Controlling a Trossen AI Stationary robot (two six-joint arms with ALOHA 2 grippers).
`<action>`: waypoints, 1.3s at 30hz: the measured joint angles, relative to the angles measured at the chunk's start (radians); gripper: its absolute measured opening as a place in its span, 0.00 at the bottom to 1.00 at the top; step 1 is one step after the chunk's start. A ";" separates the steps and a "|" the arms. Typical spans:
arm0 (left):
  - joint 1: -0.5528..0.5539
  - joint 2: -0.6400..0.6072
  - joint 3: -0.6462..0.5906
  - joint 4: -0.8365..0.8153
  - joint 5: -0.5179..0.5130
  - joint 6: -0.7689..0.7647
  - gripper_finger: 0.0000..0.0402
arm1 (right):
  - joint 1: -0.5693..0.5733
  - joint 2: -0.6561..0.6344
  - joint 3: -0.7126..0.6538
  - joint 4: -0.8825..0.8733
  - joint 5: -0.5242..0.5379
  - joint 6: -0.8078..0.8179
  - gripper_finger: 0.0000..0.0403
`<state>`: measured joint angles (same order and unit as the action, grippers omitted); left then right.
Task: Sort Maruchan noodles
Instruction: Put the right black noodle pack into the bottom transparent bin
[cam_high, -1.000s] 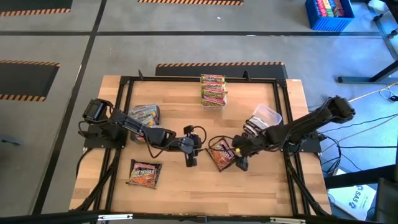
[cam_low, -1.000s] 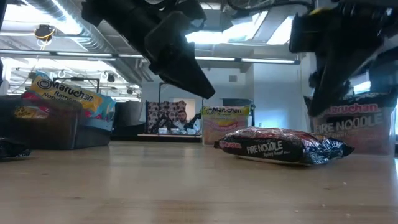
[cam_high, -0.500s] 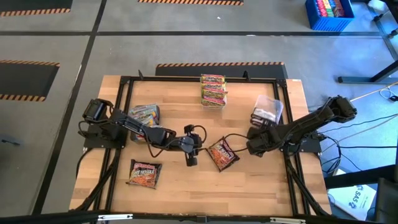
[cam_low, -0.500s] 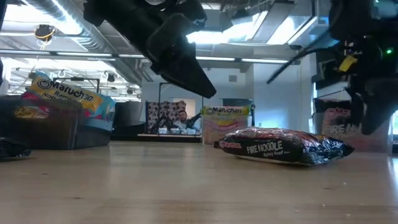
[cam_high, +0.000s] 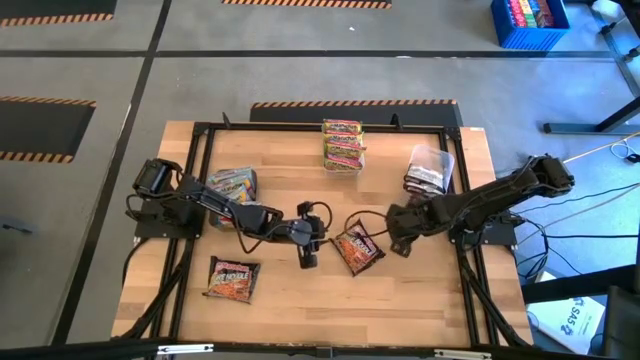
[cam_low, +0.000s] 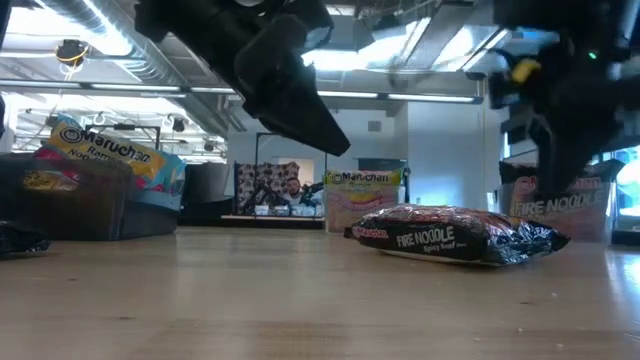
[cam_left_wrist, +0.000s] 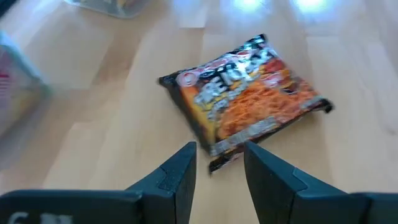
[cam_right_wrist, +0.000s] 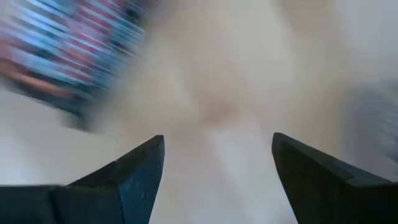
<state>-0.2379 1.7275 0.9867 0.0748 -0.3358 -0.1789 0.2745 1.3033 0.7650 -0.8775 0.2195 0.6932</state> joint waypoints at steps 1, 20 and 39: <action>-0.001 0.000 0.000 0.007 0.016 -0.001 0.32 | 0.000 0.000 -0.002 0.068 -0.035 -0.010 0.70; -0.044 0.291 0.000 0.474 0.139 -0.008 0.32 | -0.007 0.043 -0.216 0.726 -0.167 0.274 0.70; -0.023 0.366 0.004 0.495 0.233 -0.088 0.32 | -0.007 0.043 -0.311 0.922 -0.080 0.338 0.70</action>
<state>-0.2609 2.0932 0.9912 0.5694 -0.1031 -0.2669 0.2676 1.3467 0.4538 0.0449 0.1392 1.0317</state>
